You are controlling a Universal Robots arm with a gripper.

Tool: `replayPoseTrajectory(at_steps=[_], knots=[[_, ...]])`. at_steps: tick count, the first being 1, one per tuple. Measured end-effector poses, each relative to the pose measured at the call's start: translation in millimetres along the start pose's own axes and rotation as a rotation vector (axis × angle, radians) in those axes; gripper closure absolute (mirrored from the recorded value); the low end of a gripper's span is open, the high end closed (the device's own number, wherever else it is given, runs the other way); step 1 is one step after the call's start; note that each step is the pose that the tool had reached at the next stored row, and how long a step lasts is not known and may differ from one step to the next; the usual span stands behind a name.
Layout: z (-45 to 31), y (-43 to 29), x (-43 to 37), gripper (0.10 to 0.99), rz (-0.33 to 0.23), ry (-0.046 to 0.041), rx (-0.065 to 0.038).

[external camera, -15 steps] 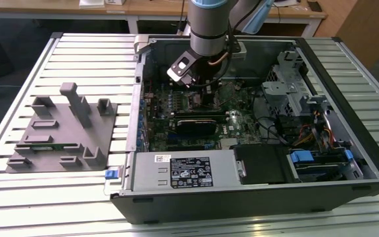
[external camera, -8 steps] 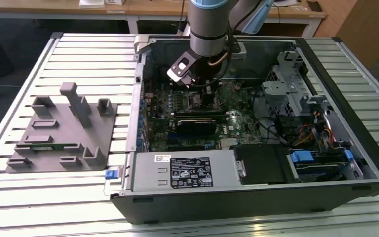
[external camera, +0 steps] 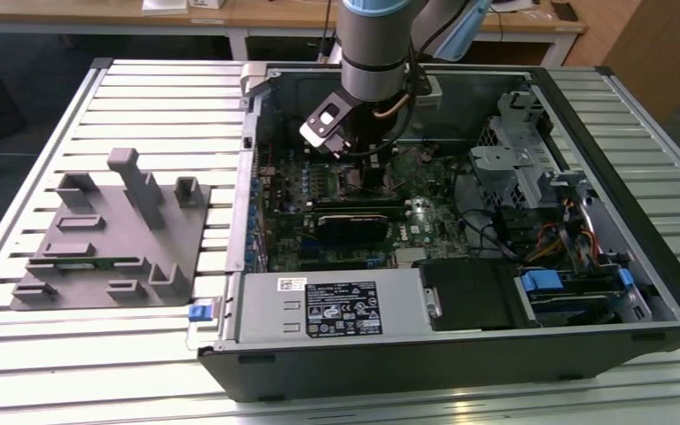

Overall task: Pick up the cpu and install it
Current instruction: 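Place the cpu into insertion slot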

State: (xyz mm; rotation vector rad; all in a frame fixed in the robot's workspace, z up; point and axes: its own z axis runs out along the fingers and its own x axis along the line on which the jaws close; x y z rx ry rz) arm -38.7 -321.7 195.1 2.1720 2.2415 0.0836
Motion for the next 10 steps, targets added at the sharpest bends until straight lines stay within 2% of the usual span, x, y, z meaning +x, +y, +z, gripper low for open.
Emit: replayPoseTrajectory(at_steps=[3,10], knots=[[-1.1,0.1,0.0,0.482,0.0,0.0001,0.0],[-9.4,0.5,0.2,0.494,0.0,0.0006,0.0]])
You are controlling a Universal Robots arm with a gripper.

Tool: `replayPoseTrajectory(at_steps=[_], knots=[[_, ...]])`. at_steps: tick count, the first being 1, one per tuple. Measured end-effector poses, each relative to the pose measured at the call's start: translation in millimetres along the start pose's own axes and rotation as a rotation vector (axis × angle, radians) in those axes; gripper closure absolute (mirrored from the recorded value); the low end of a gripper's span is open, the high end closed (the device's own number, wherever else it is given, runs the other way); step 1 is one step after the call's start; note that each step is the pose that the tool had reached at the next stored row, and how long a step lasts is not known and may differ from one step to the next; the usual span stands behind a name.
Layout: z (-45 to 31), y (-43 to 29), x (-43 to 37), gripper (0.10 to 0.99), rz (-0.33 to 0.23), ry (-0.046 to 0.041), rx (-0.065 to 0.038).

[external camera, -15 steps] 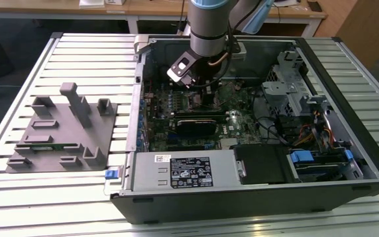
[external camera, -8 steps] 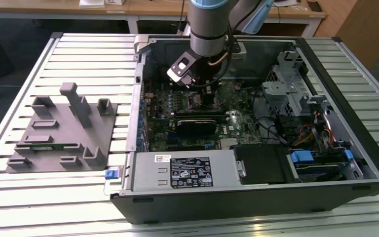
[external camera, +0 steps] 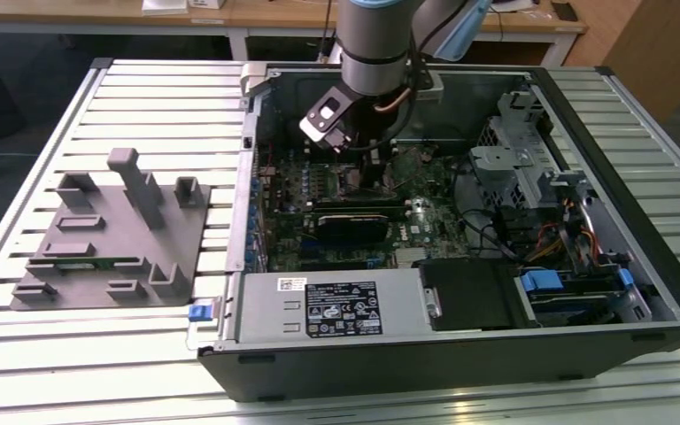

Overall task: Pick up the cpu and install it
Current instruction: 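Place the cpu into insertion slot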

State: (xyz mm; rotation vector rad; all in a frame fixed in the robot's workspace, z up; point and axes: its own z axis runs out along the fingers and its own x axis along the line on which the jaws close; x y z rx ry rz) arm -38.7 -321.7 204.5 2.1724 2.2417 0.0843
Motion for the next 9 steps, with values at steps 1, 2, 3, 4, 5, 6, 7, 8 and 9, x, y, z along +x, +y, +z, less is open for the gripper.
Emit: replayPoseTrajectory(at_steps=[1,2,3,4,5,6,7,8,9], knots=[[-1.4,0.1,0.0,0.557,0.0,0.0,0.0],[-2.7,0.2,0.1,0.62,0.0,0.0,0.0],[-4.2,0.2,0.1,0.62,0.0,-0.0001,0.0],[-5.6,0.3,0.1,0.682,0.0,-0.0001,0.0],[-6.8,0.4,0.2,0.741,0.0,0.0,0.0],[-7.9,0.4,0.2,0.796,0.0,0.0,0.0],[-8.9,0.5,0.2,0.796,0.0,0.0001,0.0],[-9.9,0.5,0.2,0.855,0.0,0.0,0.0],[-10.8,0.6,0.3,0.914,0.0,0.0,0.0]])
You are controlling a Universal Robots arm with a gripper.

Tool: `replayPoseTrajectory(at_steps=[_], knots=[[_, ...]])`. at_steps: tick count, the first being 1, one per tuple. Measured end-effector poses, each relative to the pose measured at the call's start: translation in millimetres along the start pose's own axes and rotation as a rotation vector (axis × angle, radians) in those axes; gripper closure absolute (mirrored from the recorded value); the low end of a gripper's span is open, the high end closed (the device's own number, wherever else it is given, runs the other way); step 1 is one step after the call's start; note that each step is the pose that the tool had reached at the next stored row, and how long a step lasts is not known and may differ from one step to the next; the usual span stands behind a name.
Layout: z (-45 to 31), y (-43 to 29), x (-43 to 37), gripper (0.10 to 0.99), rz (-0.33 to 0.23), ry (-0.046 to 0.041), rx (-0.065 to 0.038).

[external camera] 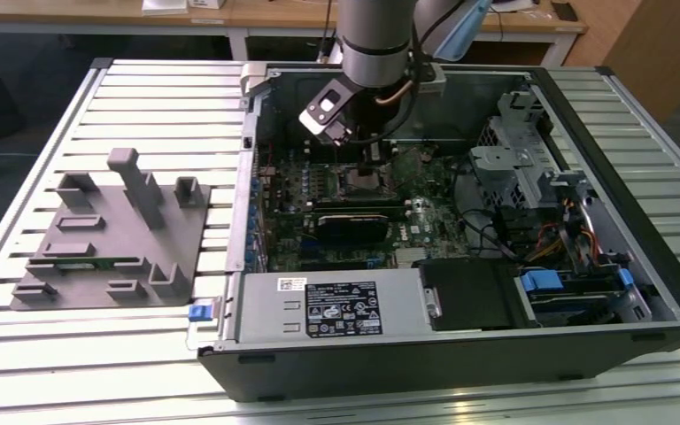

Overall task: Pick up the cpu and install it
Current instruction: 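Place the cpu into insertion slot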

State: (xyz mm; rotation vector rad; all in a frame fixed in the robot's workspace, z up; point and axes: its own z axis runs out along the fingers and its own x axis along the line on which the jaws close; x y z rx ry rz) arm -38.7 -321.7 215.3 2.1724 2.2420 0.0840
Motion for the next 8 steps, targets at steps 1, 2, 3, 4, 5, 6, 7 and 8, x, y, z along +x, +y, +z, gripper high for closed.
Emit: replayPoseTrajectory(at_steps=[1,2,3,4,5,6,7,8], knots=[[-1.0,0.1,0.0,0.914,0.0,-0.0001,0.0],[-2.0,0.1,0.0,0.973,0.0,0.0,0.0],[-2.9,0.1,0.1,0.973,0.0,0.0,0.0],[-4.1,0.2,0.1,0.98,0.0,0.0,0.0],[-5.0,0.3,0.1,0.98,0.0,0.0,0.0],[-5.7,0.3,0.1,0.98,0.0,0.0,0.0],[-6.5,0.3,0.2,0.98,0.0,0.0,0.0],[-7.3,0.4,0.2,0.98,0.0,0.0,0.0]])
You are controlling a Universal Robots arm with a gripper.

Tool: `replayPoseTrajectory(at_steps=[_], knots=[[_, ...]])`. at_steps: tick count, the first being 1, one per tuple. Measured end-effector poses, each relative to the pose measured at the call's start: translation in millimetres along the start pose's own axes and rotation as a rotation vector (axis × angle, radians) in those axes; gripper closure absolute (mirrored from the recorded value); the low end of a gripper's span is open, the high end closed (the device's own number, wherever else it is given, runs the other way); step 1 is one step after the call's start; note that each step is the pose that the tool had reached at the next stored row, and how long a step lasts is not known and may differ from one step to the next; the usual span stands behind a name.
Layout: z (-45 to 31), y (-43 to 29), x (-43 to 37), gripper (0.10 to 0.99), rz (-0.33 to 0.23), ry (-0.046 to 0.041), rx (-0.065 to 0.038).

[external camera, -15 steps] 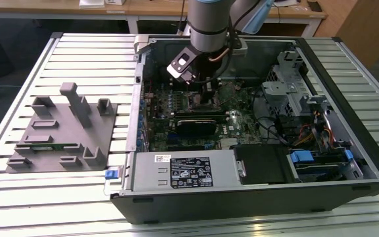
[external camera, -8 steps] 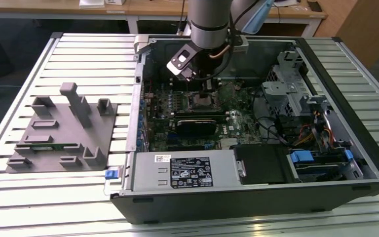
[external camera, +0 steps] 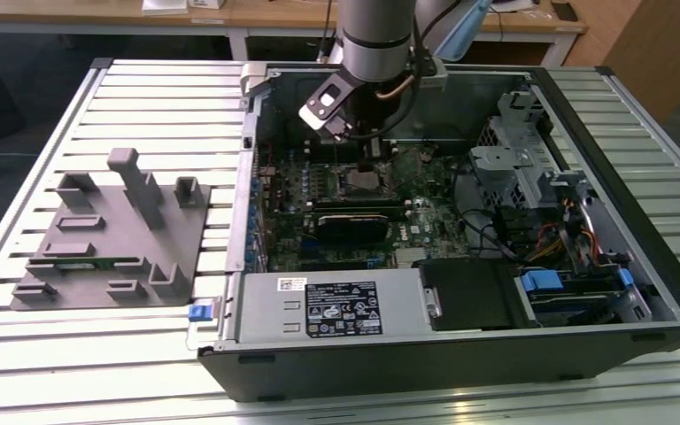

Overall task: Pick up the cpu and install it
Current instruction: 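Place the cpu into insertion slot, then close the cpu cover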

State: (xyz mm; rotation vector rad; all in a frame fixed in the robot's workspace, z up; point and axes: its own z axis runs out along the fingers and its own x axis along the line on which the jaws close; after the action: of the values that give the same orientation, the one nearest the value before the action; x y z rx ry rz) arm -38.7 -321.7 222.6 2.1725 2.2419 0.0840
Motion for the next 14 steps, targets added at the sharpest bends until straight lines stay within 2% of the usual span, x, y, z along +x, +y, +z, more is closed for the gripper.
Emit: replayPoseTrajectory(at_steps=[7,14], knots=[[-5.6,0.3,0.1,0.98,0.0,0.0001,0.0],[-16.5,0.8,0.4,0.98,0.0,-0.0001,0.0]])
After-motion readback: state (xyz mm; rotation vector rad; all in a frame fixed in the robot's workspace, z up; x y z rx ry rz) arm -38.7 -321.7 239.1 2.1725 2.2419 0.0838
